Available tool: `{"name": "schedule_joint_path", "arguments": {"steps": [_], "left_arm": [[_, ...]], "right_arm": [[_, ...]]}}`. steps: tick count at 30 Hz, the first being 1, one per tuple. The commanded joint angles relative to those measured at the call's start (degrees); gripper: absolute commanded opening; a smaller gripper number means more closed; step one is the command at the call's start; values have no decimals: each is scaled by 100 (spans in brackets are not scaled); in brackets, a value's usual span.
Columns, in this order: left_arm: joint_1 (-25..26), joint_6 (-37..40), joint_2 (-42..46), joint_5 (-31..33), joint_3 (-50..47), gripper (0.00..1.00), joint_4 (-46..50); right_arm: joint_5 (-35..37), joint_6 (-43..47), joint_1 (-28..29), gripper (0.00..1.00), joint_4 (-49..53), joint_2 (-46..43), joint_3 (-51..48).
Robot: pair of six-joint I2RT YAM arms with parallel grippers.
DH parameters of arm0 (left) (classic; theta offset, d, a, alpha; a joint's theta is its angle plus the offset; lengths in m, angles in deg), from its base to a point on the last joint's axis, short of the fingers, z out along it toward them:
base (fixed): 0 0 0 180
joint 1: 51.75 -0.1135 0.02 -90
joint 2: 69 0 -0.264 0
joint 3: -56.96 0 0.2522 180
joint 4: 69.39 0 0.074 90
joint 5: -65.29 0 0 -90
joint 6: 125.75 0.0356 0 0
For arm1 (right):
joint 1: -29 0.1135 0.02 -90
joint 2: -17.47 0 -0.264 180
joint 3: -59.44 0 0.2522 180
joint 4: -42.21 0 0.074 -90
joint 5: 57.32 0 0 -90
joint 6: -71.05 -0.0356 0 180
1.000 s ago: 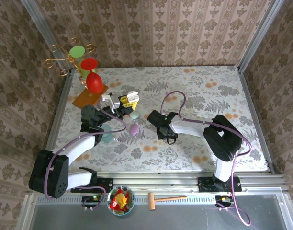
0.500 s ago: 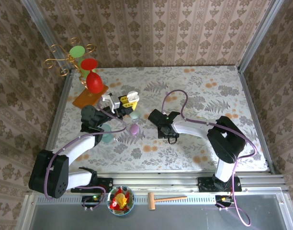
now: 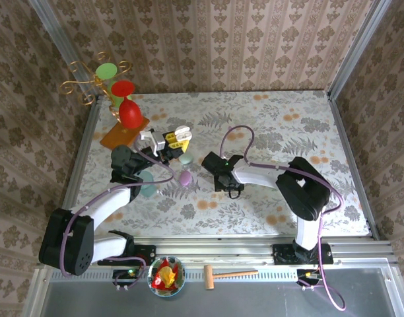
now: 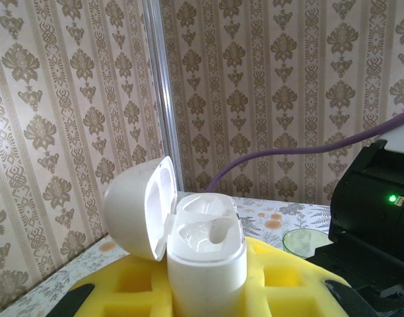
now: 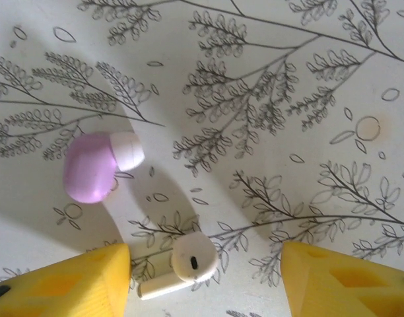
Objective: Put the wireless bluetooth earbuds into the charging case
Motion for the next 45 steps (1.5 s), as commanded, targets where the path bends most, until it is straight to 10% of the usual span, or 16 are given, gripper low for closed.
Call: {"name": "schedule_joint_path", "arguments": {"steps": [1, 22, 45], "left_arm": [[-32, 133, 116, 12, -47, 0, -19], [-94, 847, 701, 269, -220, 0, 824], [-103, 860, 456, 136, -142, 0, 767]], "right_arm": [[114, -51, -13, 62, 383, -302, -302], [-1772, 922, -829, 66, 1958, 251, 1292], [-1556, 1869, -861, 39, 3420, 1942, 3054]]}}
